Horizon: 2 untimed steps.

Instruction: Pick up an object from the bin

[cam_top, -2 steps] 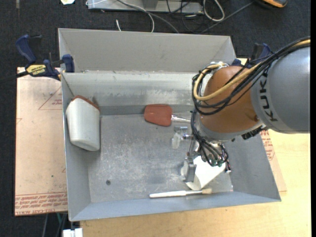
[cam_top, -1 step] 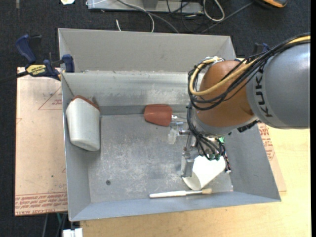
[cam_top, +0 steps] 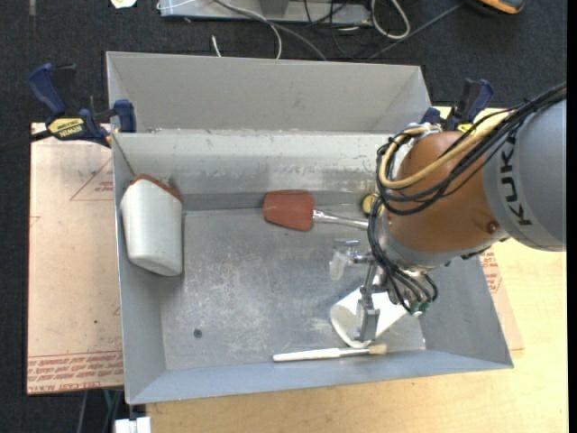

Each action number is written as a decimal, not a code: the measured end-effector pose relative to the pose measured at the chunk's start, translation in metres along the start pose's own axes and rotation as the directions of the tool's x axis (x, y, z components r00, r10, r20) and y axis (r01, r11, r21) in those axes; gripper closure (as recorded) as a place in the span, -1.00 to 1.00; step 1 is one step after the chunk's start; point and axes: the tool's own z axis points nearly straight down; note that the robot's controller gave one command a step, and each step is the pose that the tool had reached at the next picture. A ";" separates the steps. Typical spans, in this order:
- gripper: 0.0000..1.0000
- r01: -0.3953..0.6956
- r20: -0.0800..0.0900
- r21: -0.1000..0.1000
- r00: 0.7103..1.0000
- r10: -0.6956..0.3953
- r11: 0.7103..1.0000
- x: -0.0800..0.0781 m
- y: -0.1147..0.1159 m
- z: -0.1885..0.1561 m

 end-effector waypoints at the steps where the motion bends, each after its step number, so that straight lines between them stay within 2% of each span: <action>1: -1.00 0.048 0.010 0.000 0.999 -0.048 0.999 0.004 -0.022 0.062; 2: -1.00 -0.101 0.008 -0.001 0.995 0.101 0.995 0.007 -0.030 0.089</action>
Offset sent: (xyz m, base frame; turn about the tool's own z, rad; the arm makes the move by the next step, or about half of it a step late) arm -0.0056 -0.0339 -0.0948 0.1378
